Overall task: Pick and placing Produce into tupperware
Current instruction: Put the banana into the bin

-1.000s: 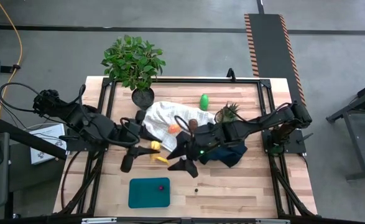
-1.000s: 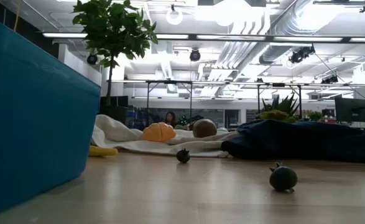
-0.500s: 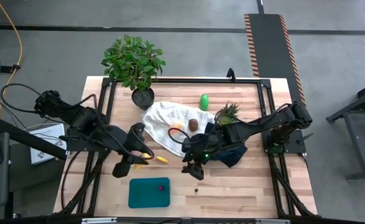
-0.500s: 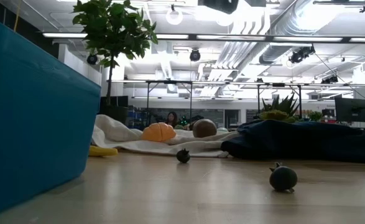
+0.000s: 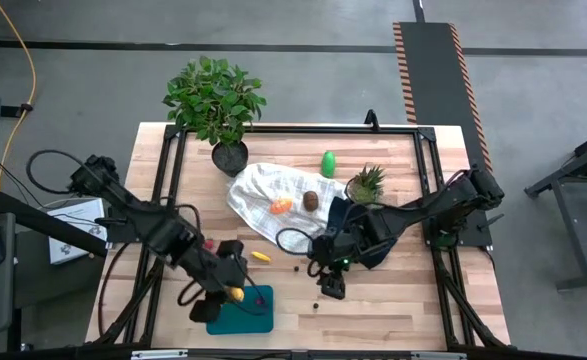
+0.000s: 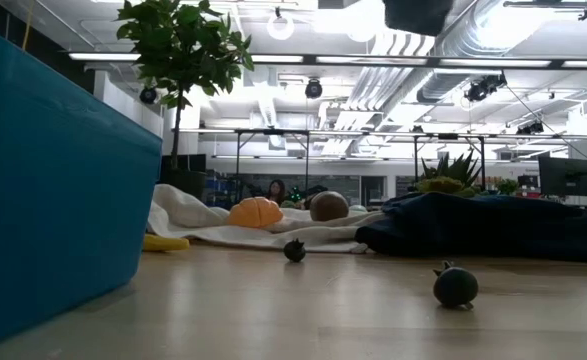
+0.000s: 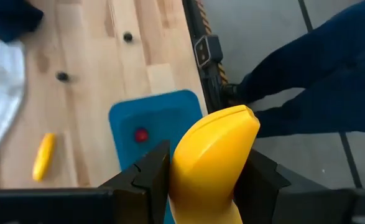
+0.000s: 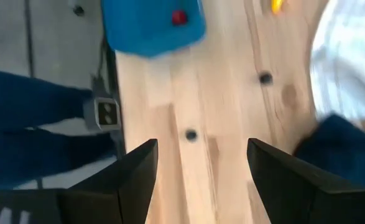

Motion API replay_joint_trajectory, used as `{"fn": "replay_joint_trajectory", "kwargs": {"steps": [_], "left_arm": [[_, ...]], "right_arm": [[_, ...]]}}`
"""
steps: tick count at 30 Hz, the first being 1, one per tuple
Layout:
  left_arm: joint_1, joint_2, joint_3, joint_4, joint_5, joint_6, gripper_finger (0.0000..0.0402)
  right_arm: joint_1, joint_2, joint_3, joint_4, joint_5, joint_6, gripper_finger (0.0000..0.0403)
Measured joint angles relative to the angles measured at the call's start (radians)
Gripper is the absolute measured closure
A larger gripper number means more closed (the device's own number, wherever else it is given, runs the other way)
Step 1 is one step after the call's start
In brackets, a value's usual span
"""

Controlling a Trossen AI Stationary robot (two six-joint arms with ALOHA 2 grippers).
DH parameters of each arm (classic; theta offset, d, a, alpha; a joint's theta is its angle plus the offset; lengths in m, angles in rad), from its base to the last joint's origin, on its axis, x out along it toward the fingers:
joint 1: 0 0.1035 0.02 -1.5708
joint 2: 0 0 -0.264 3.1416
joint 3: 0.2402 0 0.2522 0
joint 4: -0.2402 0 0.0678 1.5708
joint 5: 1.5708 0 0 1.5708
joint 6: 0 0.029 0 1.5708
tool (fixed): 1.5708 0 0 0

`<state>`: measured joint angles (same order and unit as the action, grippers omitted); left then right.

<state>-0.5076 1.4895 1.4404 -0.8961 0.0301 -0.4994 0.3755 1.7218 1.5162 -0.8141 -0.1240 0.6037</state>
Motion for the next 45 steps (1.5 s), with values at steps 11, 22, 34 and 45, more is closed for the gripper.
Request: {"fn": "replay_joint_trajectory", "kwargs": {"steps": [11,22,34,45], "left_arm": [[-0.003,0.057,-0.182,0.164,0.015,-0.211,0.0269],[-0.017,0.107,-0.307,0.291,0.035,-0.298,0.0269],[-0.016,0.229,-0.320,0.369,0.081,-0.298,0.0269],[-0.016,0.281,-0.315,0.335,0.055,-0.301,0.0269]], "right_arm": [[0.074,0.000,-0.001,-0.095,0.119,0.041,0.0164],[0.109,0.000,-0.001,-0.133,0.196,0.070,0.0164],[0.121,0.000,-0.016,-0.124,0.219,0.097,0.0164],[0.143,0.000,-0.027,-0.124,0.222,0.119,0.0164]]}}
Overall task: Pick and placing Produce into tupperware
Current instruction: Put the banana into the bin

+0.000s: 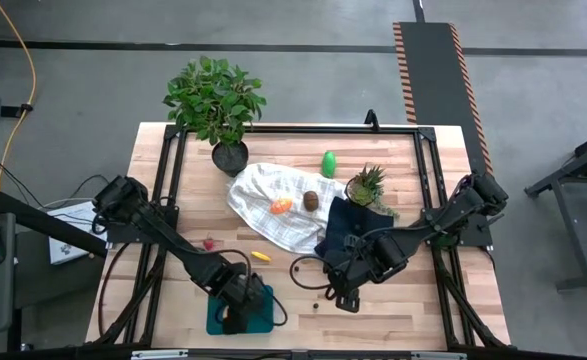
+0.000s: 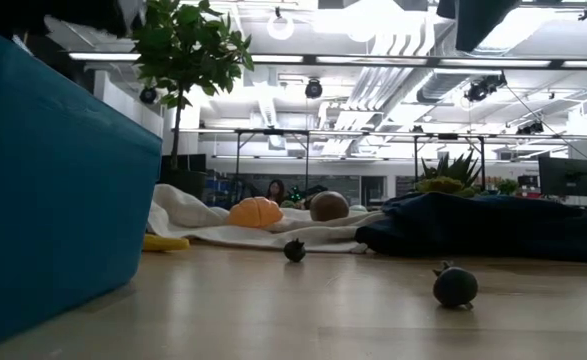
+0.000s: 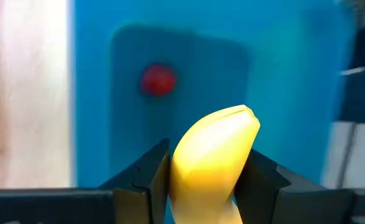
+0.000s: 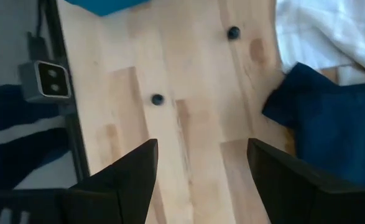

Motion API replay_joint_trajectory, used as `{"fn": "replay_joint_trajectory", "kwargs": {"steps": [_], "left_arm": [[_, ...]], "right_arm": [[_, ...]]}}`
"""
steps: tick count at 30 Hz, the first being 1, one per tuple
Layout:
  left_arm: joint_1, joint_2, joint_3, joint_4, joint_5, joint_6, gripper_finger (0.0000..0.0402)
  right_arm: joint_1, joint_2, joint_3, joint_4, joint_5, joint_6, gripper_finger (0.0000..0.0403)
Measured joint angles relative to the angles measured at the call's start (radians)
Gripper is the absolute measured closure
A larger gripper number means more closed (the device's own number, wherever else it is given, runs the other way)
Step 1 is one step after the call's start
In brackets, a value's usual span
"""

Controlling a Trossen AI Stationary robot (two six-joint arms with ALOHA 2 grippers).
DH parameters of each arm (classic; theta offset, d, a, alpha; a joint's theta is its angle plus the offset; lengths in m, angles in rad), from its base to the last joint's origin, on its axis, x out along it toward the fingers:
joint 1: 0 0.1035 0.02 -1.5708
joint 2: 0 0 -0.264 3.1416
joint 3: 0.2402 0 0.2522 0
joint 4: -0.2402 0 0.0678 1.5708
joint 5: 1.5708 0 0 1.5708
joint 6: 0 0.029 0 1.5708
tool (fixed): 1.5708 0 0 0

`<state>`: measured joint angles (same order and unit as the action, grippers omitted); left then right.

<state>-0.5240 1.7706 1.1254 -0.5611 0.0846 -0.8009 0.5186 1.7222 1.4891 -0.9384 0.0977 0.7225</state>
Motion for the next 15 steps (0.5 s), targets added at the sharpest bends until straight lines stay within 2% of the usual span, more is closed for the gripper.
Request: {"fn": "replay_joint_trajectory", "kwargs": {"steps": [10,15], "left_arm": [[0.000,0.000,-0.001,0.015,0.002,0.002,0.0268],[0.000,0.000,0.000,0.015,0.001,-0.009,0.0250]], "right_arm": [[0.000,0.000,0.000,-0.004,0.005,0.004,0.0164],[0.000,0.000,0.000,0.001,0.005,0.004,0.0164]]}}
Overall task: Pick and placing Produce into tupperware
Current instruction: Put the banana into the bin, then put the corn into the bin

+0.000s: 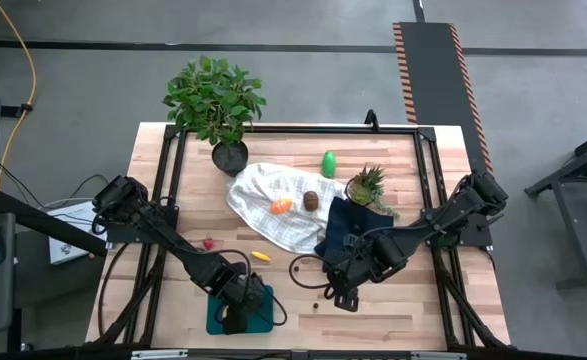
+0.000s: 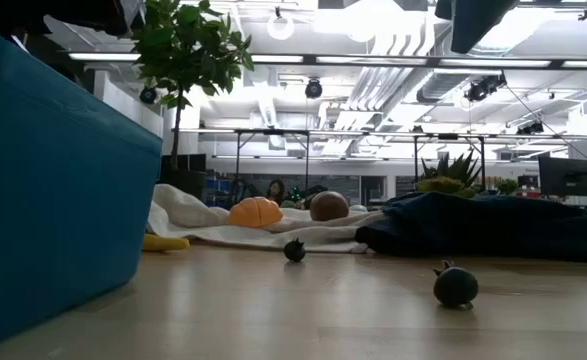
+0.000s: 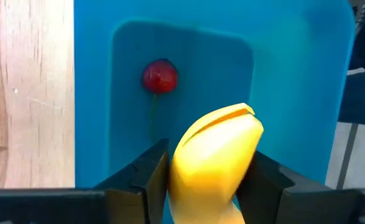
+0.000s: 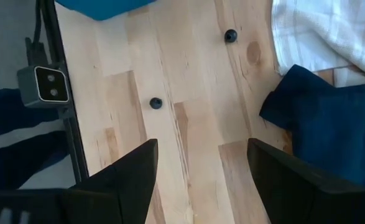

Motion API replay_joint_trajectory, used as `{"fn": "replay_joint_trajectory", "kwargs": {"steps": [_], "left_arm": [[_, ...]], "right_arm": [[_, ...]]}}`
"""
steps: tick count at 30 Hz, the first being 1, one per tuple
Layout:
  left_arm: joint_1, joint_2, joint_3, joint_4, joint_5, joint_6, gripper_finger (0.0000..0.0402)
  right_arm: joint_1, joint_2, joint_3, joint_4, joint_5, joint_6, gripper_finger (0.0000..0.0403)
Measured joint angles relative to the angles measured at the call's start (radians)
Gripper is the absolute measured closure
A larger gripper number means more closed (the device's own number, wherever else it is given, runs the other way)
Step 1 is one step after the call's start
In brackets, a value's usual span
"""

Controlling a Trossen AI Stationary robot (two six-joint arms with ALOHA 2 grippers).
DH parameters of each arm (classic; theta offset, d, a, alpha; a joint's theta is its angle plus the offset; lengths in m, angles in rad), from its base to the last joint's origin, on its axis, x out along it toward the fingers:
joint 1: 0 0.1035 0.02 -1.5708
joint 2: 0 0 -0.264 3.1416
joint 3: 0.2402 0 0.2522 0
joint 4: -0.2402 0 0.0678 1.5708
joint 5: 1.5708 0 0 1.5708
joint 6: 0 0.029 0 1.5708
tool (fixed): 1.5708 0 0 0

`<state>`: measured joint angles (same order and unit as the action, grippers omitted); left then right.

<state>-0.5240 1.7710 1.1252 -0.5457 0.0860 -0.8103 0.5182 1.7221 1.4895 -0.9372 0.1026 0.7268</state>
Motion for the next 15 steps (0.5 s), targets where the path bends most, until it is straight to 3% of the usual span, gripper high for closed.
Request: {"fn": "replay_joint_trajectory", "kwargs": {"steps": [8,15], "left_arm": [[0.000,0.000,0.000,0.000,0.004,-0.008,0.0199],[0.001,-0.014,0.009,-0.011,0.055,0.000,0.0215]], "right_arm": [[0.000,0.000,0.000,-0.001,0.000,0.008,0.0164],[0.000,0.000,0.000,0.007,0.002,0.014,0.0164]]}}
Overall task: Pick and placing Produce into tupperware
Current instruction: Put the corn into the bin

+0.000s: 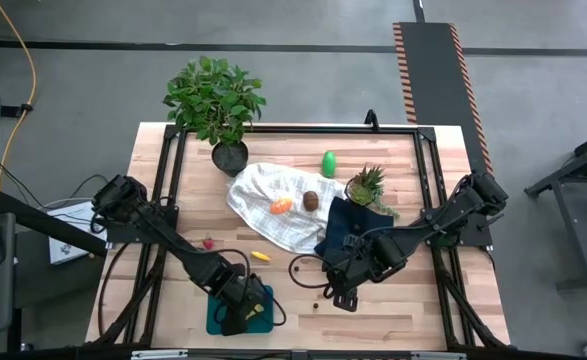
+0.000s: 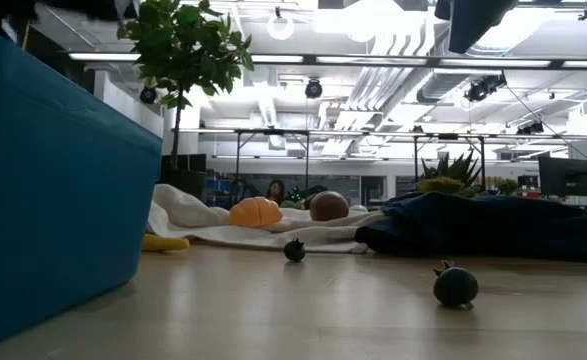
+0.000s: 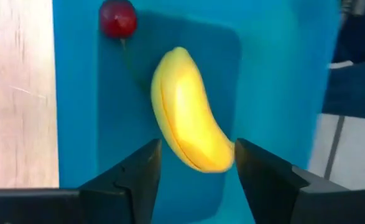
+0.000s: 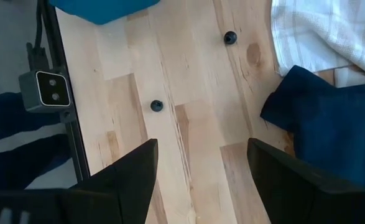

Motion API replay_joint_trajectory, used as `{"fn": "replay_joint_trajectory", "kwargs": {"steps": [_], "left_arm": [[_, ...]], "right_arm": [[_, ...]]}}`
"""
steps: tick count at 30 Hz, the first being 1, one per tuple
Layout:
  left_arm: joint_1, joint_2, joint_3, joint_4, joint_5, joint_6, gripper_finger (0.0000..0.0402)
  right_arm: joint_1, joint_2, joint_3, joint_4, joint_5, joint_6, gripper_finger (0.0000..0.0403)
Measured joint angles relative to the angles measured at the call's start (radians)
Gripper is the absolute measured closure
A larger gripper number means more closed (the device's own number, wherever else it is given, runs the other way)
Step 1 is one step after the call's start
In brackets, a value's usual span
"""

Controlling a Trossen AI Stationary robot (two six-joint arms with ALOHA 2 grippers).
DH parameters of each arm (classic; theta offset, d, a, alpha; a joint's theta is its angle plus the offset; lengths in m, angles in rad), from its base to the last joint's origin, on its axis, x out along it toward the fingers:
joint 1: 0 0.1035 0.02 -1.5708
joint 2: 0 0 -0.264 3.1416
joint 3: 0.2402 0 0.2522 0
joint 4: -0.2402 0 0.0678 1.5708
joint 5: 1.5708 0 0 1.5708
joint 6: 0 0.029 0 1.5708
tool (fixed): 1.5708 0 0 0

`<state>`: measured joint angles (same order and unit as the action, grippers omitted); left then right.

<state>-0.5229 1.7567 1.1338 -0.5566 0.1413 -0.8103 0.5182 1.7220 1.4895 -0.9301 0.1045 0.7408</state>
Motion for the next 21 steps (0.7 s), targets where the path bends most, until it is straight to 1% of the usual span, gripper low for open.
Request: {"fn": "replay_joint_trajectory", "kwargs": {"steps": [4,10,13,14,18,21], "left_arm": [[0.008,-0.027,0.056,-0.064,0.005,0.039,0.0240],[0.021,-0.069,0.180,-0.204,-0.038,0.106,0.0278],[0.020,-0.088,0.251,-0.305,-0.058,0.132,0.0292],[0.020,-0.094,0.276,-0.363,-0.072,0.138,0.0296],[0.019,-0.105,0.381,-0.557,-0.132,0.165,0.0307],[0.024,-0.115,0.441,-0.653,-0.138,0.192,0.0313]], "right_arm": [[0.000,0.000,0.000,0.006,0.009,-0.001,0.0164],[-0.001,0.000,0.000,0.028,0.049,0.003,0.0164],[-0.001,0.000,0.000,0.032,0.102,0.011,0.0164],[0.000,0.000,0.000,0.032,0.113,0.014,0.0164],[-0.002,0.000,0.001,0.028,0.127,0.022,0.0164],[-0.015,-0.007,0.001,0.008,0.139,0.027,0.0164]]}}
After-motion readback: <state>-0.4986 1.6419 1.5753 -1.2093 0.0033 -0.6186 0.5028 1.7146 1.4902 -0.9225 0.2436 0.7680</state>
